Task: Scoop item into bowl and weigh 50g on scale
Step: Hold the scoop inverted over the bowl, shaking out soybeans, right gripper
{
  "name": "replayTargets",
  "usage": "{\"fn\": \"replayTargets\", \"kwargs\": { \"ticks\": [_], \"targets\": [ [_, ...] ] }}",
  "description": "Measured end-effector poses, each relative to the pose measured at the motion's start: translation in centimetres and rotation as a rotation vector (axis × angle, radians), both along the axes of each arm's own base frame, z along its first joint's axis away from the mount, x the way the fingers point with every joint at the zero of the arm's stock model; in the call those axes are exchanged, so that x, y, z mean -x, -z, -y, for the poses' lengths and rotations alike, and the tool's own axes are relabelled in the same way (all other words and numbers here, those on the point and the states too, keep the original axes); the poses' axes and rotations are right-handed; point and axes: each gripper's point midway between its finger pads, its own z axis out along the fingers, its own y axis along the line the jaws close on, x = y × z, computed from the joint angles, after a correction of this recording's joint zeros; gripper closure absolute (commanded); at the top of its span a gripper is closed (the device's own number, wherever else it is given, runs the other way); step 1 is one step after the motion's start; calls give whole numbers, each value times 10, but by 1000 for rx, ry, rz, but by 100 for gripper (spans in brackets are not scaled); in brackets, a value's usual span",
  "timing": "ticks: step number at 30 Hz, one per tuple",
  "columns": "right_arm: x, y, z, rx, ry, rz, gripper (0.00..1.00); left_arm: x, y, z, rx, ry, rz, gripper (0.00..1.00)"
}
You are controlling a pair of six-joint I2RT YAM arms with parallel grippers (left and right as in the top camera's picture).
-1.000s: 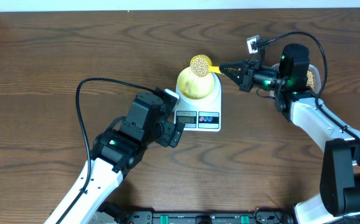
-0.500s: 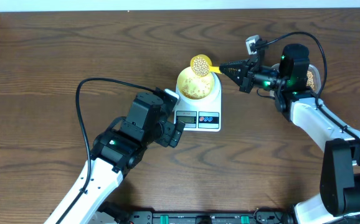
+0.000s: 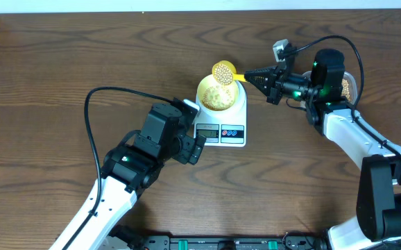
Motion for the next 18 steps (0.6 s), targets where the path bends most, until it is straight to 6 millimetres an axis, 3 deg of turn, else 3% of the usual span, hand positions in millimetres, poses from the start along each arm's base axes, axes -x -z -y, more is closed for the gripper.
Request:
{"fn": "replayTargets", "kwargs": {
  "ticks": [18],
  "targets": [
    [0,0,0,33,-16,77,99,0,0,0,0,0,0,11]
  ]
}}
